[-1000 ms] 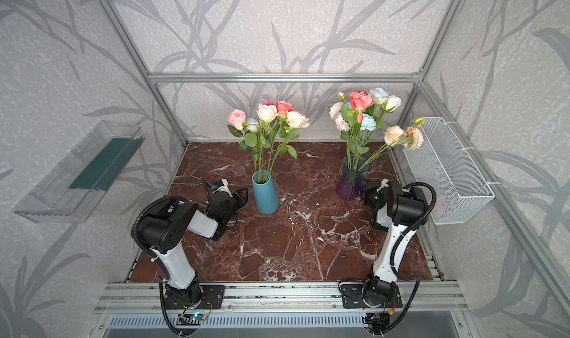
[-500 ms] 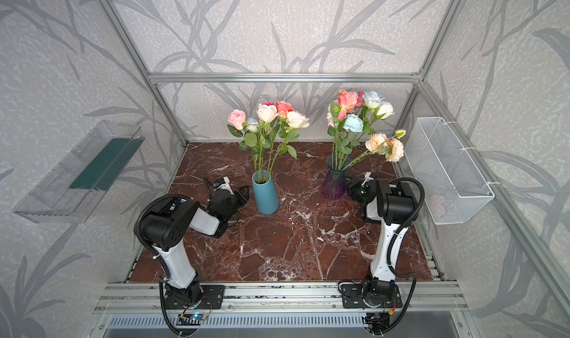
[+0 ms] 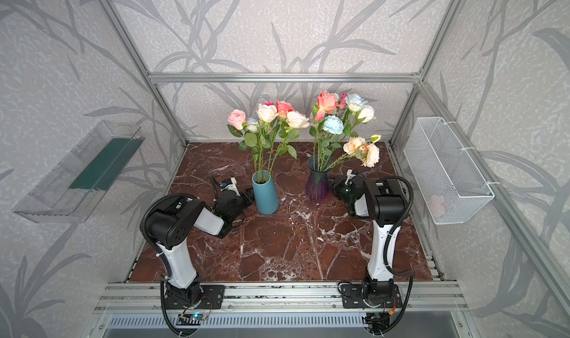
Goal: Arrange the flowers into the vase
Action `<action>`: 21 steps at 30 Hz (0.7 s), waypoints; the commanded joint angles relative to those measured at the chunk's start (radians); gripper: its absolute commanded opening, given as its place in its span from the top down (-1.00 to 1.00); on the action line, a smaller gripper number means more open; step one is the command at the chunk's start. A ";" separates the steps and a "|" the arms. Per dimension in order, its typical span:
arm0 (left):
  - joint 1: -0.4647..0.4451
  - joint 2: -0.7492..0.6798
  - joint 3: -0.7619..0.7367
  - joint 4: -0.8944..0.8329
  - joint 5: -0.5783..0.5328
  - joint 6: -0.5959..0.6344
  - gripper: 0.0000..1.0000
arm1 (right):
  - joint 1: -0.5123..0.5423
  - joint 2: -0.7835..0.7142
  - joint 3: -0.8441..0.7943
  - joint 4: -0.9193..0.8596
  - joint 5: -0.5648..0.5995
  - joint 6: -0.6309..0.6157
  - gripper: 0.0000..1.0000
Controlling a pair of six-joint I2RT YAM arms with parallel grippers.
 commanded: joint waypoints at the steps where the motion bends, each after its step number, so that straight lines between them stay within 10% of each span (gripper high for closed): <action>1: -0.019 0.016 0.026 0.007 -0.009 0.003 0.41 | 0.022 -0.034 -0.001 -0.017 0.005 -0.012 0.23; 21: -0.060 -0.060 0.069 -0.127 -0.065 0.039 0.28 | -0.088 -0.290 -0.266 -0.071 0.055 -0.018 0.21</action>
